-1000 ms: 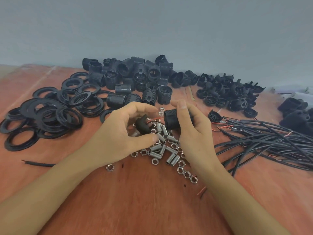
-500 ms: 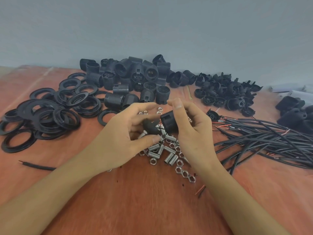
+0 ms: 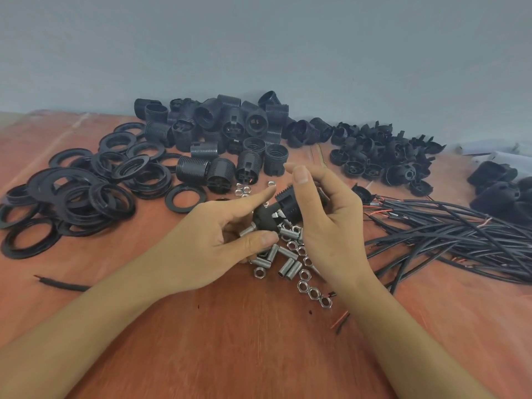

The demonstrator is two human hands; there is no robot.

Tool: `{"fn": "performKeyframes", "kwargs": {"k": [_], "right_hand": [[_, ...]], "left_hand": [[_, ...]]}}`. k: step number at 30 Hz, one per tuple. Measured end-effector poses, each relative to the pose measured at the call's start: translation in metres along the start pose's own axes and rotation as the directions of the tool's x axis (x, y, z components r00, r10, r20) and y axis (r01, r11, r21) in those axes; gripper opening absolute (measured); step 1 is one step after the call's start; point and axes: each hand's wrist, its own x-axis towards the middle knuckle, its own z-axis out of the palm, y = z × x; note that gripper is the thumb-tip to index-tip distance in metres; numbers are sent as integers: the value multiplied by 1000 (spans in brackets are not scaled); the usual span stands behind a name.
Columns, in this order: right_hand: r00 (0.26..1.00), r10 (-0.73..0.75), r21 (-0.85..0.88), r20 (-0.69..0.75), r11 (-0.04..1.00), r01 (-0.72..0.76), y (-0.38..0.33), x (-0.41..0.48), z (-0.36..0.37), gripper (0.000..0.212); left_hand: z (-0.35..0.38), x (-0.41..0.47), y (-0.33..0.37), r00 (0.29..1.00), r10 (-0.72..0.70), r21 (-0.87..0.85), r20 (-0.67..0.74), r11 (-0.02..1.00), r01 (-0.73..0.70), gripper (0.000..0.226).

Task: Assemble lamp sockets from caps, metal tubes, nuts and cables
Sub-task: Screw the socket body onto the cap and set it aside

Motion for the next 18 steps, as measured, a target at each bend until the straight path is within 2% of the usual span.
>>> {"fn": "performKeyframes", "kwargs": {"k": [4,8,10,13,15,18], "right_hand": [[1000,15,-51,15,999,-15,4,-1,1,41],[995,21,-148,98,989,-7,4,-5,3,35],[992,40,-166,117,986,-20,5,-6,1,36],[972,92,-113,217,991,-69,4,-3,-6,44],[959,123,-61,254,992,-111,4,-1,-9,46],[960,132,39,248,988,-146,2,3,-10,35]], "left_hand": [[1,-1,0,997,61,45,44,997,-63,67],[4,-2,0,989,144,139,46,979,-149,66],[4,-1,-1,986,156,130,50,978,-162,63],[2,0,-1,988,137,26,69,990,-139,56],[1,-1,-1,997,56,-117,47,992,-50,50],[-1,0,0,999,-17,-180,-32,984,11,38]]}}
